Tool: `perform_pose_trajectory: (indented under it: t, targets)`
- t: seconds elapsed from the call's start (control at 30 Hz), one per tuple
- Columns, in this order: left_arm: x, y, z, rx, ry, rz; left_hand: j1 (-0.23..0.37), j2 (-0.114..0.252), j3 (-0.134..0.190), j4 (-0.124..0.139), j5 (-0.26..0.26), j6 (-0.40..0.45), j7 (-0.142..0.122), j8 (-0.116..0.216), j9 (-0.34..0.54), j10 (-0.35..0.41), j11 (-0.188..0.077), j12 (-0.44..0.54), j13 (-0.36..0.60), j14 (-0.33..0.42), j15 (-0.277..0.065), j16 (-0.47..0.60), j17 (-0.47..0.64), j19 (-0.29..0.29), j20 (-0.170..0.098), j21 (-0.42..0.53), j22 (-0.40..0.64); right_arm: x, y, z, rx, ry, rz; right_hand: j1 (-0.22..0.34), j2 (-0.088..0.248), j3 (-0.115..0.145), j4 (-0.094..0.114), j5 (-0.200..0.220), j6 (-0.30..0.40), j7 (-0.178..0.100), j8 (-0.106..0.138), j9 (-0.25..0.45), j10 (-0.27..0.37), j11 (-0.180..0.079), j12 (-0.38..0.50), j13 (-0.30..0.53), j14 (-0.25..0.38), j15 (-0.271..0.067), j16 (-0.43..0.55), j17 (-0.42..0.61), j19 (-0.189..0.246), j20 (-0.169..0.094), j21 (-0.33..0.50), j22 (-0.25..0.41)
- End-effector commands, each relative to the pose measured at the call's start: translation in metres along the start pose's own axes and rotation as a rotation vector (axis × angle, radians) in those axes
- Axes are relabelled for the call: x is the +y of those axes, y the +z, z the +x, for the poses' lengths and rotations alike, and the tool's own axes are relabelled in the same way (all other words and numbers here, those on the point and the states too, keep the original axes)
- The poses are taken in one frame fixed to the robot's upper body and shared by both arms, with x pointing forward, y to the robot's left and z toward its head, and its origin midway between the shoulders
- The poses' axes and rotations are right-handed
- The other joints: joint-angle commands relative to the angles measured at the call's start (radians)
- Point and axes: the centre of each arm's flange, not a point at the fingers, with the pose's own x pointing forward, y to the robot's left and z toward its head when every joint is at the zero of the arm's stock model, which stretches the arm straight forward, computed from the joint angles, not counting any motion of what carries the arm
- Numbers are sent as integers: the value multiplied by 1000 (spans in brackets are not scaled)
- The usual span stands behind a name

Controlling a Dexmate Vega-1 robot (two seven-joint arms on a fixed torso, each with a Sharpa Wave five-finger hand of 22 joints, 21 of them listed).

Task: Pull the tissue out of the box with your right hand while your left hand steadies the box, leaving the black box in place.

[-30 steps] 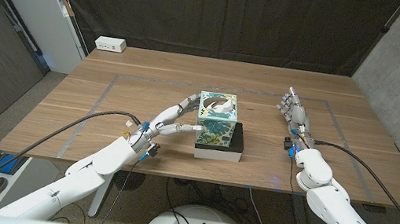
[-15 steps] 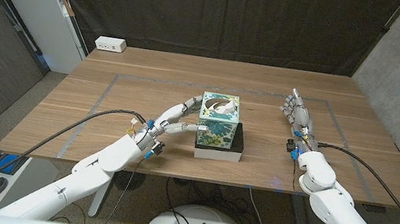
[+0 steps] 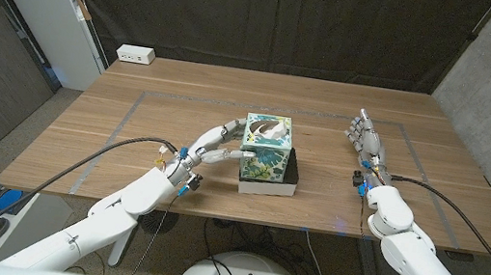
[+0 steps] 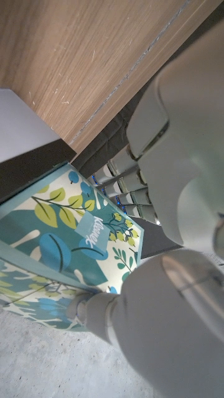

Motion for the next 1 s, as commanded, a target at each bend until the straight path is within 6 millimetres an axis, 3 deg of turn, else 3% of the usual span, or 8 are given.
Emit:
perform_pose_trajectory:
  t: [0.03, 0.4, 1.0]
  targets:
    - [6, 3, -2, 50, 54, 24, 53, 45, 8, -2, 8, 17, 55, 10, 3, 16, -1, 8, 6, 15, 3, 3, 1, 33, -16, 2, 5, -2, -2, 4, 4, 5, 5, -4, -2, 3, -5, 1, 2, 1, 1, 3, 10, 1, 7, 2, 3, 5, 8, 2, 2, 4, 2, 2]
    - [11, 20, 19, 12, 10, 52, 70, 53, 12, -4, 12, 32, 61, 10, 4, 26, 5, 10, 8, 23, 7, 0, 1, 39, -13, 2, 6, -4, -5, 6, 4, 2, 11, -5, -1, 2, -6, 1, 3, 1, 1, 3, 9, 3, 7, 1, 2, 7, 8, 1, 0, 4, 2, 2]
    - [23, 40, 7, 7, 107, 94, 88, 60, 11, -4, 17, 55, 59, 11, 5, 49, 2, 16, 12, 41, 7, -1, 1, 51, -10, 4, 8, -5, 4, 6, -20, 3, -2, -6, 0, 2, -6, 1, 1, 1, 0, 3, 8, 6, 7, 1, 0, 7, 8, -1, -2, 6, 2, 2]
